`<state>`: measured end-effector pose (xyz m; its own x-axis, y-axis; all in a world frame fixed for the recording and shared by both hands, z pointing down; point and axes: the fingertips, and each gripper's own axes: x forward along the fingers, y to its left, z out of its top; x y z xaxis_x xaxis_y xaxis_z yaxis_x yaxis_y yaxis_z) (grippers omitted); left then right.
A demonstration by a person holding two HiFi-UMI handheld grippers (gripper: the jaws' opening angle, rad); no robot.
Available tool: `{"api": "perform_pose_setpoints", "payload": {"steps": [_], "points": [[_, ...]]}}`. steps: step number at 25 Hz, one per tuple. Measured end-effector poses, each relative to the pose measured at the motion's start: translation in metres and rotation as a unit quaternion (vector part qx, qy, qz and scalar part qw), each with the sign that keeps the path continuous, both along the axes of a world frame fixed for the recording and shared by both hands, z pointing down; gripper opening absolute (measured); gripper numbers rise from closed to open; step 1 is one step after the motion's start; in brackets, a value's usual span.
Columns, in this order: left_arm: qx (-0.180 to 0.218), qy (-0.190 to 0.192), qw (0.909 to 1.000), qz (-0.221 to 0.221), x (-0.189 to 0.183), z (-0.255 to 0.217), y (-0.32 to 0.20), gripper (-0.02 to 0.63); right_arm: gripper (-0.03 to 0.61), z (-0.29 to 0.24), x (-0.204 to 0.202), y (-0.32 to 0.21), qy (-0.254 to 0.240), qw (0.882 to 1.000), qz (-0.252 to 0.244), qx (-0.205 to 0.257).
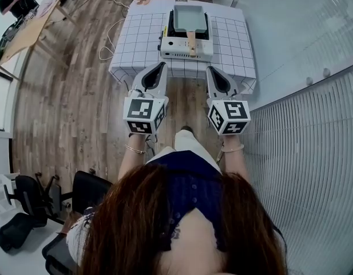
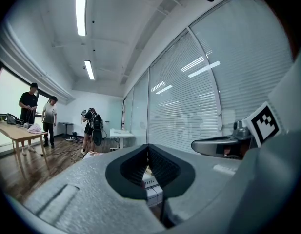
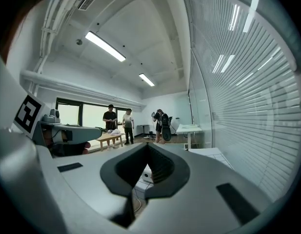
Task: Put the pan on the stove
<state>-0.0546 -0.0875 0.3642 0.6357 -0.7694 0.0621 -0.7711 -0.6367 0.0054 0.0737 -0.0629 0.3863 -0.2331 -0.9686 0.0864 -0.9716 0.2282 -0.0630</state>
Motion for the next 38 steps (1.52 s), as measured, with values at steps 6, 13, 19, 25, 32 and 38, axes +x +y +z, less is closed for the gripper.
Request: {"api": "perform_pose_setpoints", "payload": {"steps": [6,13,19,25,32,38], "points": [[0.002,0.005,1.0,0.004,-0.003,-0.002,0.016,0.011,0.008,0.0,-0.004,0.016,0.002,1.0,0.005,0.002],[0.004,0.01,0.9999,0.007,-0.01,-0.005,0.033,0.011,0.008,-0.004,-0.007,0.033,0.003,1.0,0.011,0.005],[0.003,0.012,0.9999,0.007,-0.013,-0.002,0.043,0.011,0.008,-0.005,-0.01,0.041,0.003,1.0,0.012,0.008],[0.001,0.014,0.9999,0.008,-0.016,-0.002,0.048,0.011,0.008,-0.005,-0.013,0.045,0.003,1.0,0.014,0.007],[0.0,0.014,0.9998,0.011,-0.016,0.0,0.051,0.011,0.008,-0.004,-0.012,0.048,-0.001,1.0,0.016,0.005],[-0.004,0.014,0.9998,0.012,-0.015,0.003,0.05,0.011,0.008,0.0,-0.013,0.048,-0.003,1.0,0.015,0.0]]}}
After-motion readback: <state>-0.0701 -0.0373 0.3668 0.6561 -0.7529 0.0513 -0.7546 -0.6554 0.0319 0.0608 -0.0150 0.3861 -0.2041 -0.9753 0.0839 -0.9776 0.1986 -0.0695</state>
